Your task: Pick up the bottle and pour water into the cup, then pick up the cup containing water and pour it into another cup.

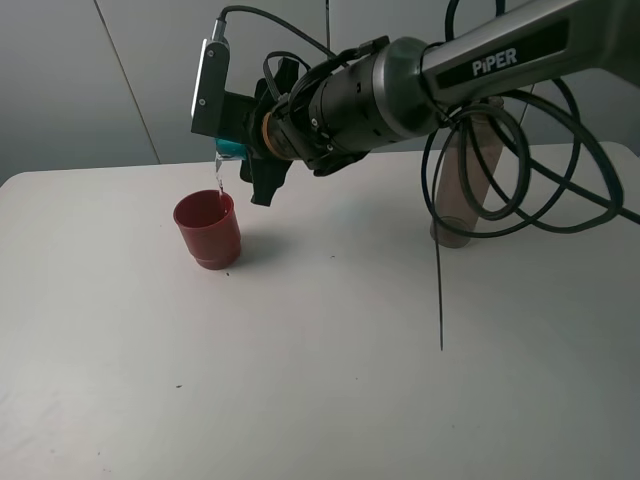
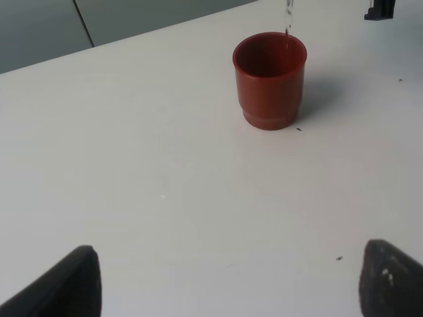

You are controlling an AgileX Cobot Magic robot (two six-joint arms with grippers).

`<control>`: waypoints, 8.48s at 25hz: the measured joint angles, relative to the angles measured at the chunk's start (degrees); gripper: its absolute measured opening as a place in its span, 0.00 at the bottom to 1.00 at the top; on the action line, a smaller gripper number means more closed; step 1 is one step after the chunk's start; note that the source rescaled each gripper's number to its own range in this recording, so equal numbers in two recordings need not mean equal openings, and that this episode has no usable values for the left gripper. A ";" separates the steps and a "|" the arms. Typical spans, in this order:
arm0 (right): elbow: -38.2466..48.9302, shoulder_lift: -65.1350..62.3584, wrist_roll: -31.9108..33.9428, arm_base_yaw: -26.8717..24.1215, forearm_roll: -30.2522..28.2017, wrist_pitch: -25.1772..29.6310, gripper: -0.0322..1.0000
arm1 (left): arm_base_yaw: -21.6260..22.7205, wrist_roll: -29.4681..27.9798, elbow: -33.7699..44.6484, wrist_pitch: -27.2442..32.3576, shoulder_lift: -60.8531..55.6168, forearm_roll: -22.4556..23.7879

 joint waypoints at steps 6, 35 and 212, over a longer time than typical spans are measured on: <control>0.00 0.00 -2.17 0.00 0.00 0.15 0.18 | 0.00 0.00 0.00 0.00 0.00 0.00; -0.39 0.00 -17.60 0.00 -0.37 0.15 0.18 | 0.00 0.00 0.00 0.00 0.00 0.00; 32.35 -30.26 -54.98 -14.96 112.24 -15.98 0.99 | 0.00 -0.12 0.00 0.00 0.00 0.00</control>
